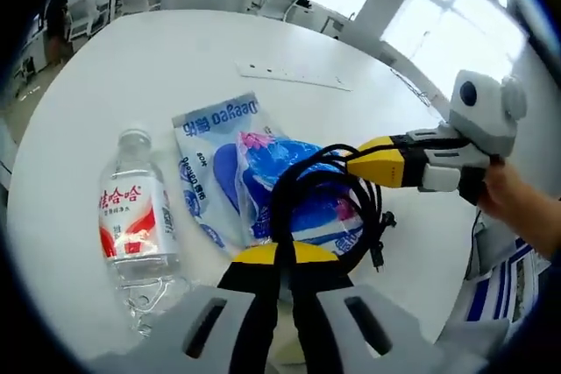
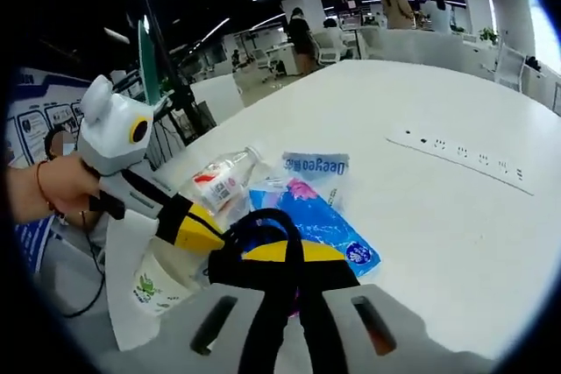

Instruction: Arrange the tabletop items into an orderly group along one side of the table until the central work area is clear of visible clutter.

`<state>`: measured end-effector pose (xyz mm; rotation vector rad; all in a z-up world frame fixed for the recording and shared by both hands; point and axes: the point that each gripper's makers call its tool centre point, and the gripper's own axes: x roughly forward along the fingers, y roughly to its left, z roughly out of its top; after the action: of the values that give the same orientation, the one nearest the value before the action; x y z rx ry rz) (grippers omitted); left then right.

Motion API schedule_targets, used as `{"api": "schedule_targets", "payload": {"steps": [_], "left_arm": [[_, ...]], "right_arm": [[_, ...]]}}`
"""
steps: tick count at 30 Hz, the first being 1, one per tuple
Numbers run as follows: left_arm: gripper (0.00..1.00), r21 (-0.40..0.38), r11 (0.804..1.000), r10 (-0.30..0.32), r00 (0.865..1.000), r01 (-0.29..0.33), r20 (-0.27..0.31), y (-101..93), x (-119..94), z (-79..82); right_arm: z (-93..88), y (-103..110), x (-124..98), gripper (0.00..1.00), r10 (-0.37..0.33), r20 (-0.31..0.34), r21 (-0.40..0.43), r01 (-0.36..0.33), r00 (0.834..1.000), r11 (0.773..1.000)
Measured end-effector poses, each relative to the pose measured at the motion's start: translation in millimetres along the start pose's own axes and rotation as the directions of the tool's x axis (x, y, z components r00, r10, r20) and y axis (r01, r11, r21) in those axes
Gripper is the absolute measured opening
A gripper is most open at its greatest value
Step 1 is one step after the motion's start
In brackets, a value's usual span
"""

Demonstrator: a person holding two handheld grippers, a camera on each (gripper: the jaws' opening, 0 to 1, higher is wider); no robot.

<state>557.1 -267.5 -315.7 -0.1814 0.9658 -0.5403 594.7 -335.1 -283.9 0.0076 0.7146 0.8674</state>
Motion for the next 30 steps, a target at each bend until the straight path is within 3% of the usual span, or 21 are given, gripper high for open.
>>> {"api": "schedule_targets", "payload": {"steps": [13,30], "left_arm": [[0.00,-0.009,1.000,-0.003,1.000,0.004,0.025,0.0,-9.1,3.6],[0.00,-0.008,1.000,-0.001,0.999,0.001,0.034,-2.3,-15.2,6.0]], "right_arm": [[9.2,16.0,-13.1,0.00,0.085,0.057,0.073,-0.089,0.995,0.993],[12.2,22.2,-18.3,0.00,0.097,0.053,0.073,-0.100,0.994,0.992]]}}
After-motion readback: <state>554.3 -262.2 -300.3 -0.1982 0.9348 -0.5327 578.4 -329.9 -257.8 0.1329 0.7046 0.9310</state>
